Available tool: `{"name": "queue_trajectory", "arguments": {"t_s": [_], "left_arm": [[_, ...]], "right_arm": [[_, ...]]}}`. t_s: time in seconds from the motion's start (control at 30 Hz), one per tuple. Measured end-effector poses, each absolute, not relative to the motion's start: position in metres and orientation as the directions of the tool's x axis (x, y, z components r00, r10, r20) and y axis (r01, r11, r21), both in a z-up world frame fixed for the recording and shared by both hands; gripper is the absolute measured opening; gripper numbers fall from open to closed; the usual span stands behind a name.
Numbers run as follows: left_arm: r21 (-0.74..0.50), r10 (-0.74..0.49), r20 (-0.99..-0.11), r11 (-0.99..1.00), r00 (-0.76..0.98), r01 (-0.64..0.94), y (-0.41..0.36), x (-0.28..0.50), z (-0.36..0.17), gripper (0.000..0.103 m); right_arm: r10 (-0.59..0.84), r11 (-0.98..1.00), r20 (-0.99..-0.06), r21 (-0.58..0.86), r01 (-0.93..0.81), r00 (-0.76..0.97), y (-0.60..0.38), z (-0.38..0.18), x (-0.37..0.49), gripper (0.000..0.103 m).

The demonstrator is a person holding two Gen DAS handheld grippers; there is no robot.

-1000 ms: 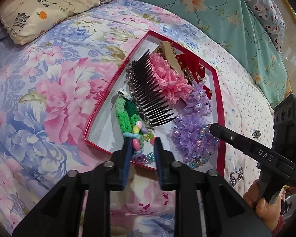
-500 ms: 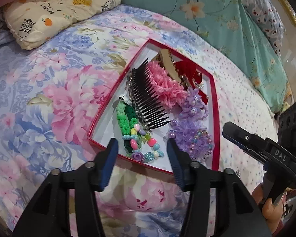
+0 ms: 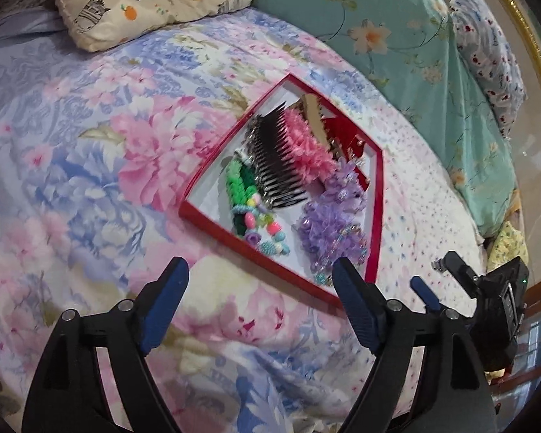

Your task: Organize jewelry

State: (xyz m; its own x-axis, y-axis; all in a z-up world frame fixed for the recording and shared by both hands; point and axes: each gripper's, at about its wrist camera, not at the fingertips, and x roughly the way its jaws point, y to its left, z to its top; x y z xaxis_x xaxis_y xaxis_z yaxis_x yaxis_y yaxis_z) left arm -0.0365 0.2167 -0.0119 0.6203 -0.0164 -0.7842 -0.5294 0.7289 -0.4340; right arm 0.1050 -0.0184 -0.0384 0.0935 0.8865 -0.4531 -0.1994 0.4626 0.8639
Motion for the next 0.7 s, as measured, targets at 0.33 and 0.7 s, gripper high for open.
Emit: {"name": "queue_trajectory", "arguments": {"t_s": [0.33,0.7], "left_arm": [[-0.303,0.073,-0.815,0.792,0.575,-0.529,0.194,-0.055,0.015,0.083],[-0.092,0.237,-0.779,0.873,0.581,-0.480,0.168,-0.068,0.059,0.086]], "right_arm": [[0.796,0.600,-0.571,0.697,-0.393,0.201,-0.027,0.005,0.091,0.092],[0.752,0.560,-0.628,0.446,-0.698,0.202,-0.013,0.068,0.055,0.102]]}}
